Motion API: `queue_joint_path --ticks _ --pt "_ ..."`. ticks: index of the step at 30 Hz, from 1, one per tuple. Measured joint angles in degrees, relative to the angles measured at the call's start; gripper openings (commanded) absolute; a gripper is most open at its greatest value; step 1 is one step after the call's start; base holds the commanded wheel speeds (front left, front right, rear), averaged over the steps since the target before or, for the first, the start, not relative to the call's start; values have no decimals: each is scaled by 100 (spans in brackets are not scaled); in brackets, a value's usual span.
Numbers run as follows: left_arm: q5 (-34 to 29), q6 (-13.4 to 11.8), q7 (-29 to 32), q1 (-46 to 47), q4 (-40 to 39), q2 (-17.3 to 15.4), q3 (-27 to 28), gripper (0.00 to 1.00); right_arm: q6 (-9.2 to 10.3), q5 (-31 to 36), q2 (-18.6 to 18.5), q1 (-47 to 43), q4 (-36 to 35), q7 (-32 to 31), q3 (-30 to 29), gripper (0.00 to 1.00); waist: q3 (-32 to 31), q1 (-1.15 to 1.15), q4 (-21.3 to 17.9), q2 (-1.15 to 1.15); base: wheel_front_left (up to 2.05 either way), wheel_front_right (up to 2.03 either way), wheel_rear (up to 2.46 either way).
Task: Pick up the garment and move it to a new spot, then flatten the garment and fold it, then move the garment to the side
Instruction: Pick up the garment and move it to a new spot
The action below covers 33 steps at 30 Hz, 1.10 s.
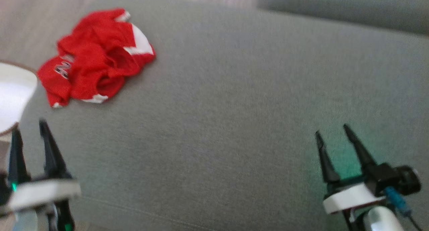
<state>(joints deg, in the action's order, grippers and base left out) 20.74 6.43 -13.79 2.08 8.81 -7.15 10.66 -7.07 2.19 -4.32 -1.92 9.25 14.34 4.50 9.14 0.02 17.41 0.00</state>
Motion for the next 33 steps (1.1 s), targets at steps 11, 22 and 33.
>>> queue_joint_path --ticks 11,22,33 --pt "708 73 1172 2700 2767 -682 -513 100 0 33 -188 202 -219 -7 -294 100 1380 0 -628 0 0 0 0" --pt "630 113 1519 3802 4773 -1058 -744 0 0 32 -215 265 -343 -103 -298 100 1601 -2 -1044 0 0 0 0" --pt "1651 113 1990 3509 3141 -1345 -2052 0 0 -164 -4 262 52 -62 -218 100 992 -2 -1008 0 0 0 0"
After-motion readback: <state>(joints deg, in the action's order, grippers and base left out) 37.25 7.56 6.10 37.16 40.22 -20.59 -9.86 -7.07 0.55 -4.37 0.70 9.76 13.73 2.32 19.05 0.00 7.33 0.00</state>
